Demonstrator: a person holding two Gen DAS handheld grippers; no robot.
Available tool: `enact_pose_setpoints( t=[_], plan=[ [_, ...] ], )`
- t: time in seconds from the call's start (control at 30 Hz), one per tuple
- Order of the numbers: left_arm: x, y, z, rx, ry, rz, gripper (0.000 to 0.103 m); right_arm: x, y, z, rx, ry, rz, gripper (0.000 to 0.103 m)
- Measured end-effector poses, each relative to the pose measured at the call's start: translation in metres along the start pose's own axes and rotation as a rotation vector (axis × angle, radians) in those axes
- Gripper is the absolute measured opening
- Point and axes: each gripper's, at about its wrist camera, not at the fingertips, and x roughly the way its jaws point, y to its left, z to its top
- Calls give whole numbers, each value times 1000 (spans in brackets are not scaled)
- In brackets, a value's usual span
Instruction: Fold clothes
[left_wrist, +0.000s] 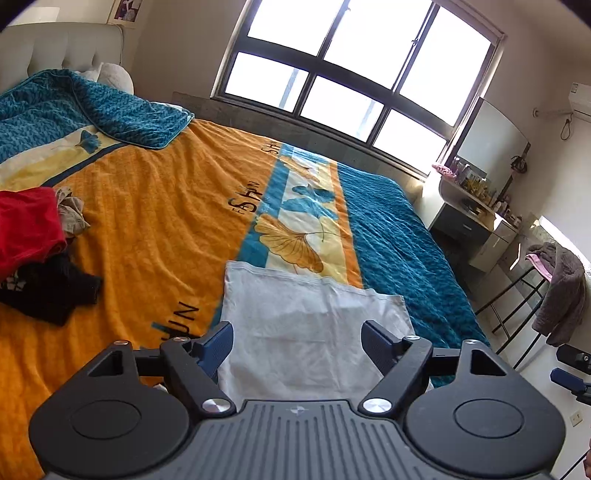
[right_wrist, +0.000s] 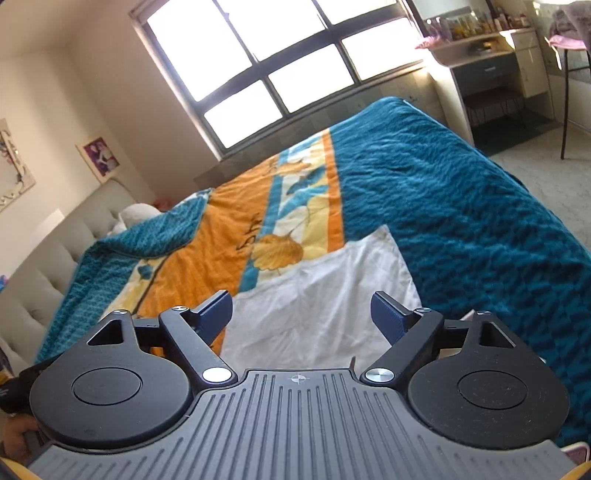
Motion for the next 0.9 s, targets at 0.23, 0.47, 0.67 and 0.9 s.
enact_pose_setpoints(
  t=[0.23,0.47,0.67,0.9],
  plan=[
    [159,60,13,-85,100,68,30,163,-63,34,84,105,-79,56],
    [273,88,24,-102,146,179,49,306,-123,53,79,152,-174,58],
    [334,99,33,-93,151,184,40,382,-167,69,162,151,-185,52],
    [345,83,39,44,86,121,0,412,-162,68,75,136,-136,33]
  ],
)
